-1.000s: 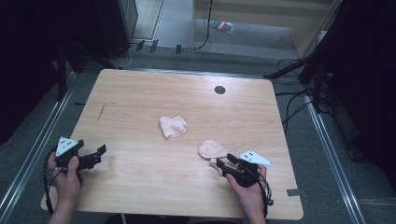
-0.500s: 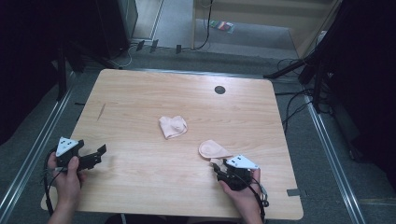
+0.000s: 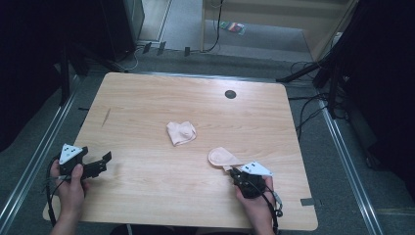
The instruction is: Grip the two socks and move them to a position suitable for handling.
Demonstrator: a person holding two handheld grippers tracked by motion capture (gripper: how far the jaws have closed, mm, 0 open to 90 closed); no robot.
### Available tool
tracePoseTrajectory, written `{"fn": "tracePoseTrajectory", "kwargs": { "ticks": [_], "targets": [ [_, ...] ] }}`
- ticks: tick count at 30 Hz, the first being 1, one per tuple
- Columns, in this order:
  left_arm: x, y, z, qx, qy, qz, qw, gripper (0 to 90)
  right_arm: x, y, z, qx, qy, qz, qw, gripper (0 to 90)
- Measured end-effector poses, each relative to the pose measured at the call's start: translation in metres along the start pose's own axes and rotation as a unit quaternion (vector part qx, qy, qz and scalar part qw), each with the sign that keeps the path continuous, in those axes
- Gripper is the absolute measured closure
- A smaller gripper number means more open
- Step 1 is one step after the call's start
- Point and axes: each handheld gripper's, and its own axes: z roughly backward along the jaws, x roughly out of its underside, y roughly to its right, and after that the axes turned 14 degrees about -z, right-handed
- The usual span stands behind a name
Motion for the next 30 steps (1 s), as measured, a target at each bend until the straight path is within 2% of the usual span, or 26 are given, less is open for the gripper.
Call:
{"fn": "tracePoseTrajectory", "kwargs": {
  "ticks": [2, 6, 10, 12, 13, 16, 19, 24, 30],
  "targets": [
    [-0.002, 0.005, -0.001, -0.004, -0.003, -0.01, 0.9999, 9.2, -0.003, -0.002, 0.004, -0.012, 0.006, -0.007, 0.9999, 85.8],
    [-0.004, 0.01, -0.001, 0.004, 0.008, -0.007, 0.9999, 9.2, -0.008, -0.004, 0.01, -0.024, 0.02, -0.014, 0.9994, 85.8],
    [-0.008, 0.018, 0.001, 0.011, 0.014, -0.012, 0.9998, 9.2, -0.015, -0.006, 0.019, -0.054, 0.034, -0.033, 0.9974, 85.8],
    [-0.011, 0.022, 0.004, 0.014, 0.018, -0.017, 0.9996, 9.2, -0.017, -0.007, 0.021, -0.056, 0.035, -0.033, 0.9973, 85.8],
    [-0.014, 0.028, 0.005, 0.019, 0.024, -0.018, 0.9993, 9.2, -0.02, -0.008, 0.024, -0.065, 0.041, -0.035, 0.9964, 85.7],
    [-0.018, 0.037, 0.005, 0.028, 0.032, -0.026, 0.9988, 9.2, -0.026, -0.012, 0.03, -0.073, 0.046, -0.039, 0.9955, 85.6],
    [-0.02, 0.044, 0.005, 0.037, 0.033, -0.031, 0.9983, 9.2, -0.03, -0.014, 0.032, -0.073, 0.048, -0.038, 0.9955, 85.7],
    [-0.026, 0.064, 0.001, 0.058, 0.036, -0.049, 0.9965, 9.2, -0.042, -0.023, 0.038, -0.089, 0.051, -0.044, 0.9937, 85.6],
    [-0.032, 0.082, -0.001, 0.085, 0.041, -0.057, 0.9939, 9.2, -0.053, -0.038, 0.048, -0.115, 0.053, -0.054, 0.9904, 85.6]
  ]
}}
